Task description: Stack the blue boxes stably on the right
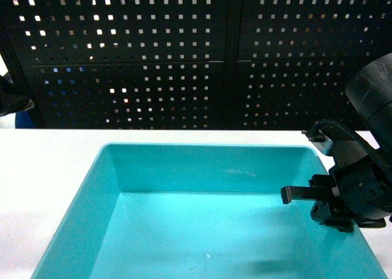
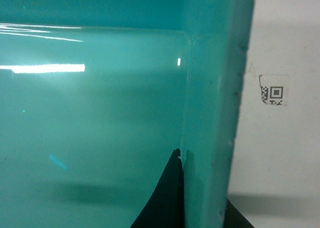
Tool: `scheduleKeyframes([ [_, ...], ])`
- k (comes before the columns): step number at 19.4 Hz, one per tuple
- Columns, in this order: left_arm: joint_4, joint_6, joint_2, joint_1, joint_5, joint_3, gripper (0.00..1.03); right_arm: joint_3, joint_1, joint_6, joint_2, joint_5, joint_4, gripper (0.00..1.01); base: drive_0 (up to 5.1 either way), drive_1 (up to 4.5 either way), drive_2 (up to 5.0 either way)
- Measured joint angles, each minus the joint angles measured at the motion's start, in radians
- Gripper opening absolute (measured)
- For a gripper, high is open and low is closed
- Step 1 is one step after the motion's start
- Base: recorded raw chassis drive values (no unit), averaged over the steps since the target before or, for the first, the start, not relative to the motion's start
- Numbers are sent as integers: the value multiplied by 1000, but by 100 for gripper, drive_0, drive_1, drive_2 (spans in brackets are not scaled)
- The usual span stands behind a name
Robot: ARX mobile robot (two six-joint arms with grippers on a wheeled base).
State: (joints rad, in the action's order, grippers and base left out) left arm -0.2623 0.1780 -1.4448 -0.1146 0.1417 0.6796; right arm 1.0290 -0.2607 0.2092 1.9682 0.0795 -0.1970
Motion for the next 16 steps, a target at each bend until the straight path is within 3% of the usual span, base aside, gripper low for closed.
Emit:
scheduleKeyframes([
  [6, 24, -9, -2, 12, -15, 6, 98, -13, 0, 0, -6, -2, 21, 2, 0, 0, 0],
  [7, 200, 1, -83, 56, -15, 124, 98, -21, -1, 0, -6, -1, 34, 2, 0, 0, 0],
  [10, 399, 60, -219, 90, 25, 277, 98, -20, -1, 0, 1, 6, 41, 2, 0, 0, 0],
  [14, 528, 77, -300, 109, 25, 360, 98, -8, 10, -6, 34, 16, 40, 2, 0, 0, 0],
  [16, 518, 73, -337, 115, 6, 359, 98, -6, 14, -15, 41, 24, 45, 2, 0, 0, 0],
])
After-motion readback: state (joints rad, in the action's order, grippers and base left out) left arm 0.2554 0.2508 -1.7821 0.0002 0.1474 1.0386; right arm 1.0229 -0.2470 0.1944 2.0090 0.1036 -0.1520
